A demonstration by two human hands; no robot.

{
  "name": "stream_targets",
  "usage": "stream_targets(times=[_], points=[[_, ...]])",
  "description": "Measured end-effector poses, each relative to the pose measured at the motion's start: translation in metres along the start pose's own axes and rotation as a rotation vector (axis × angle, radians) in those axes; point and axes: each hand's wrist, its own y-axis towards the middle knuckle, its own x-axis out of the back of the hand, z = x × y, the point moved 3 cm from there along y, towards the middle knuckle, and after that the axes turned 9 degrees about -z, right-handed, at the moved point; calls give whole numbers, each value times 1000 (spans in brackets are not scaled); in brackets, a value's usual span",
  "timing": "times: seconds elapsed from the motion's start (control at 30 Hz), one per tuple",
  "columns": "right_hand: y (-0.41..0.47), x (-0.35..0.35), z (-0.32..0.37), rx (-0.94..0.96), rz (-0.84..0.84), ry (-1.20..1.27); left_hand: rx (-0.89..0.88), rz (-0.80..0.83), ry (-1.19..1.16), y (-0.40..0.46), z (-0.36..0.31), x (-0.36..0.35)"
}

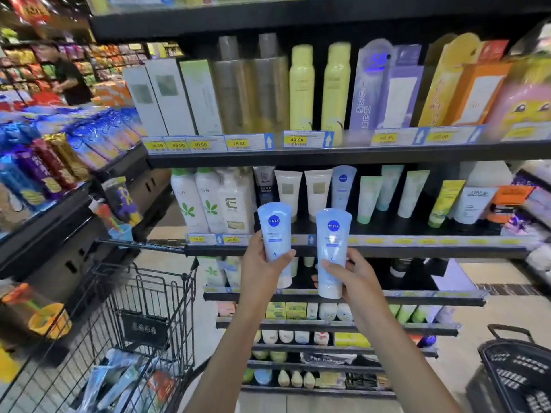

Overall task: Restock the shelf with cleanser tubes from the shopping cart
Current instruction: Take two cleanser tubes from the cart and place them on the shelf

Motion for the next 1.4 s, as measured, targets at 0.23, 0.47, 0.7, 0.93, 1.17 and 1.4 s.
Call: stream_targets(times=[0.23,0.47,0.7,0.93,1.17,1.4], points=[[23,31,11,41,-65,5,-46,73,85,17,11,-57],[52,70,18,49,-141,38,-102,50,136,35,17,-121],[77,105,37,58,-101,47,-177,-26,294,60,27,-178],[93,134,44,74,-80,44,-236,-127,493,85,43,-212],[99,150,38,62,-48,47,-224,-156,690,84,59,-221],[98,153,32,51,-11,49,-208,-170,702,86,57,-226]])
